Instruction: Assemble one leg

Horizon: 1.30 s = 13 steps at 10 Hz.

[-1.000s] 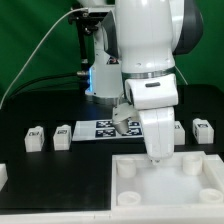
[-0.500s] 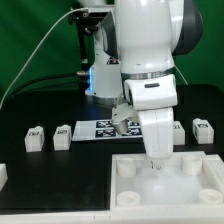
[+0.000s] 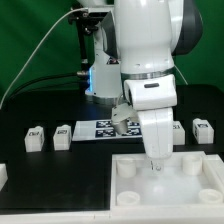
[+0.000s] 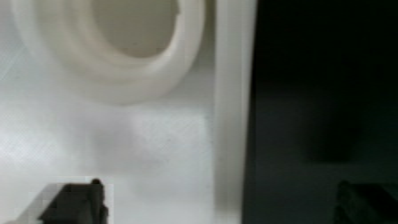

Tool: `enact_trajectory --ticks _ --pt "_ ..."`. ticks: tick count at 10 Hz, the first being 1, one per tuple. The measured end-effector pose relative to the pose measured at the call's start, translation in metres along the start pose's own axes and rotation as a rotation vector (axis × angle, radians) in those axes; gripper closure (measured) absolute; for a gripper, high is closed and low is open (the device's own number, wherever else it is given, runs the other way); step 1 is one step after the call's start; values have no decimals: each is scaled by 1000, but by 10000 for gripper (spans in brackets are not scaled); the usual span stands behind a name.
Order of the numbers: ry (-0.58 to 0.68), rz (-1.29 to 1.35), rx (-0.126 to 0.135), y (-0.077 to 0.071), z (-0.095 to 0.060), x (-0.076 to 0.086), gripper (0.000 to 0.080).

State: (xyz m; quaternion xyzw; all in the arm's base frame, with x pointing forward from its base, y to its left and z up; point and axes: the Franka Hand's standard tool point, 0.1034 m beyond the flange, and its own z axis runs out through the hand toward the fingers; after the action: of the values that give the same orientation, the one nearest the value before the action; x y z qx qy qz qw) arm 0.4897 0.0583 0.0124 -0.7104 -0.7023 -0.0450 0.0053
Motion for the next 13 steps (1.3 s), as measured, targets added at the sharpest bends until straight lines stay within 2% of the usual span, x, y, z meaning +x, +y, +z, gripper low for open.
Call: enact_trajectory --ticks 2,3,4,6,7,8,9,10,12,13 --pt "0 50 -12 -1 -7 2 150" --pt "-3 126 -17 -5 -19 9 150" --pt "-6 156 -21 -9 -32 20 150" --pt "-5 432 -3 -18 -50 49 150" --pt "8 611 -7 -24 -54 69 150" --pt "14 760 1 -31 -53 88 150" --pt "18 866 2 -31 -54 96 150" --pt "30 969 -3 -31 -53 97 150" --pt "36 1129 7 -31 -52 98 150" --pt "40 1269 19 -33 -52 100 150"
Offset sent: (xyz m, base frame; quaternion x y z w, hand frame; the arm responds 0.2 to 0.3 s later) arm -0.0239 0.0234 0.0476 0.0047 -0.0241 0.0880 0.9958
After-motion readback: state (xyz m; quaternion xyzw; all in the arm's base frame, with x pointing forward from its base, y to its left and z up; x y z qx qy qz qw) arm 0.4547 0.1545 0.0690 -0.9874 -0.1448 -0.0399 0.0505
